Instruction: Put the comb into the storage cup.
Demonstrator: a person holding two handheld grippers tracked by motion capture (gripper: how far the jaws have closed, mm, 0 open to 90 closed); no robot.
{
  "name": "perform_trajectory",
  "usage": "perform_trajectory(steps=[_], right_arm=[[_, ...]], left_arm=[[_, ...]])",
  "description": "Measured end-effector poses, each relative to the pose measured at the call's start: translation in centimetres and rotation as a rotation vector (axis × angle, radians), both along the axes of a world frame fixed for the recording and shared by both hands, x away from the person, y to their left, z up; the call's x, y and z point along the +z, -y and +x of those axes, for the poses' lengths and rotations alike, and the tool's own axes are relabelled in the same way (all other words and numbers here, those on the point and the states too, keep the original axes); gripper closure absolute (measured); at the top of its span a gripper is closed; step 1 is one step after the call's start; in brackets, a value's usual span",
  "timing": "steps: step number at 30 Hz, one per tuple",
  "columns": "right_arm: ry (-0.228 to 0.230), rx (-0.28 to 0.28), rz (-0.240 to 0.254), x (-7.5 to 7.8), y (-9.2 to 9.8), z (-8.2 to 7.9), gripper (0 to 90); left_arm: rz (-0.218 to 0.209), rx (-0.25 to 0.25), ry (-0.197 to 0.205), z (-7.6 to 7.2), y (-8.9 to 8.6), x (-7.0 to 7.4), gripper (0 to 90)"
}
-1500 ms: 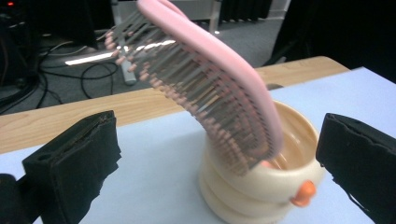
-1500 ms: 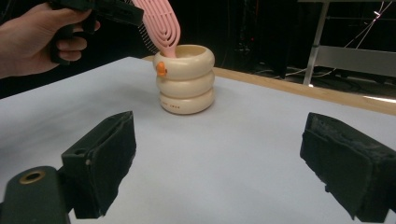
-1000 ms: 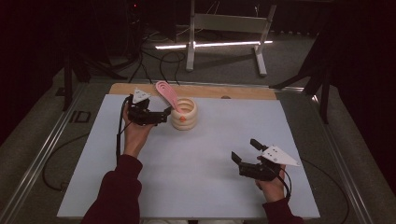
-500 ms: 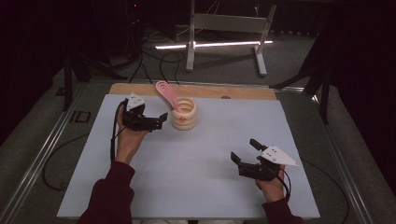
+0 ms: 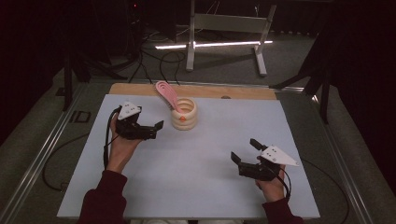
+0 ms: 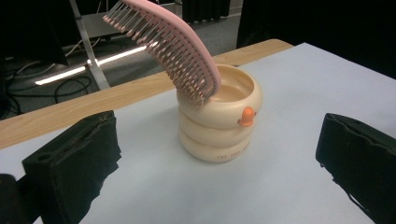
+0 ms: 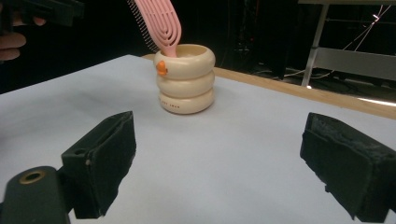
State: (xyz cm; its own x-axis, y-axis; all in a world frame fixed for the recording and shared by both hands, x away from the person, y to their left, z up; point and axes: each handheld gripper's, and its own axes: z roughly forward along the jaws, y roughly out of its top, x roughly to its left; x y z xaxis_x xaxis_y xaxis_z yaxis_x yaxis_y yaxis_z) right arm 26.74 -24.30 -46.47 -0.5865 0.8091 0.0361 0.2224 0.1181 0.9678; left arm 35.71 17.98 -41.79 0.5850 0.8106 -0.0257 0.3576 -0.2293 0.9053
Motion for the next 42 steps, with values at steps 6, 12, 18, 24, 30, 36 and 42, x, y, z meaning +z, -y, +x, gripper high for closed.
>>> perform_trajectory(steps=[6,12,18,24,30,36,42], right_arm=[[0.002,-0.004,-0.002,0.0,0.1,0.1,10.2],[0.0,-0.006,-0.003,0.0,0.2,0.1,10.2],[0.0,-0.009,-0.003,0.0,0.3,0.1,10.2],[0.003,-0.011,-0.012,0.0,0.3,0.1,10.1],[0.001,-0.013,-0.016,-0.1,0.2,0.0,10.2],[0.008,-0.016,-0.022,0.0,0.4,0.0,10.1],[0.009,-0.024,-0.02,0.0,0.7,-0.2,10.1]], left_arm=[[0.011,-0.014,0.012,-0.9,-0.4,-0.1,0.3],[0.005,-0.028,0.025,-2.2,-0.8,-0.2,0.3],[-0.007,-0.035,0.036,-3.6,-1.4,-0.6,0.3],[-0.017,-0.023,0.045,-4.9,-2.4,-1.1,0.4],[-0.016,-0.017,0.055,-6.0,-3.2,-1.8,0.3],[-0.017,0.001,0.076,-7.1,-3.7,-2.5,0.3],[-0.02,0.01,0.084,-7.9,-4.1,-3.0,0.4]])
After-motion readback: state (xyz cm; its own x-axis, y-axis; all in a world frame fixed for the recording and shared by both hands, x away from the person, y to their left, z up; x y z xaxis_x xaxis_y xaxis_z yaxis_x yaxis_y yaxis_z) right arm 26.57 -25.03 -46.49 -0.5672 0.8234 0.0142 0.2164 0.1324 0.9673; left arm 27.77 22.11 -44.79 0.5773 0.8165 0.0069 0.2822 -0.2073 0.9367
